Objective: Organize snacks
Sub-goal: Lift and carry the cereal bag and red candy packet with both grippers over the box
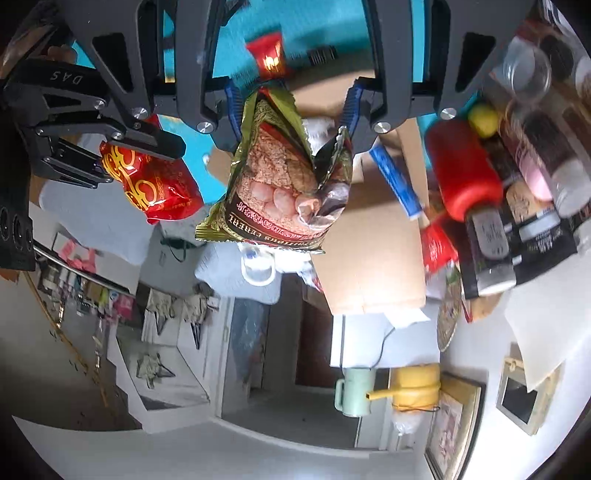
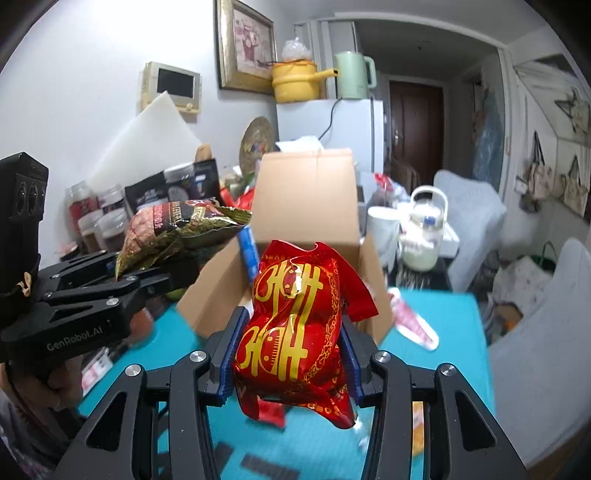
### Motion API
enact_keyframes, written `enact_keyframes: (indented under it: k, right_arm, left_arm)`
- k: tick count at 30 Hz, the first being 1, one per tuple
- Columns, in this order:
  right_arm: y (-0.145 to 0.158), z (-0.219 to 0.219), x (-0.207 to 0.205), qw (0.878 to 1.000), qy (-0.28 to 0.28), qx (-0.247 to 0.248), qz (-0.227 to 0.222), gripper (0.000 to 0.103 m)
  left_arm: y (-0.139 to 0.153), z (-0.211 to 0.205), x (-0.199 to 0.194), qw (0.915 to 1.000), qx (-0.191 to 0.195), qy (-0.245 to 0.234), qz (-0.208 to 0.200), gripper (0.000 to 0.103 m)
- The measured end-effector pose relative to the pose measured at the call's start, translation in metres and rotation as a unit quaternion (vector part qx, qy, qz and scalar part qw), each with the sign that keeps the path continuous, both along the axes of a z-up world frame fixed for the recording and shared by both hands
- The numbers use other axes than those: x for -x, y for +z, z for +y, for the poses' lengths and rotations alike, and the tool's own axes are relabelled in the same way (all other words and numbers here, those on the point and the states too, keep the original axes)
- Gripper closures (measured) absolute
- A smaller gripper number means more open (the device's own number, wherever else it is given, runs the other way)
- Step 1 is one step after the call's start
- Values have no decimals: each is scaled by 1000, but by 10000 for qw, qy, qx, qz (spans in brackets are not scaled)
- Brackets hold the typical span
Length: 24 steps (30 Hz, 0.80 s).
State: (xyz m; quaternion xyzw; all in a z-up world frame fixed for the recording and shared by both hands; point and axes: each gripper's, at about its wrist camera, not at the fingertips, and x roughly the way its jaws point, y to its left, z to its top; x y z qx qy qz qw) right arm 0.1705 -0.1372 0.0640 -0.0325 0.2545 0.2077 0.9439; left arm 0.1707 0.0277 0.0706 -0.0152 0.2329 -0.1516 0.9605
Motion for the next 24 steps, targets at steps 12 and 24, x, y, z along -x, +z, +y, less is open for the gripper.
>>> enact_keyframes:
  k: [12, 24]
  right_arm:
    - [17, 5, -73, 9995, 83, -235, -177, 57]
    - [-5, 12, -142, 9992, -30, -387, -27, 57]
  left_arm:
    - [7, 4, -72, 9986, 278, 451, -59, 60]
    - [-7, 11, -133, 9953, 249, 924, 128, 60]
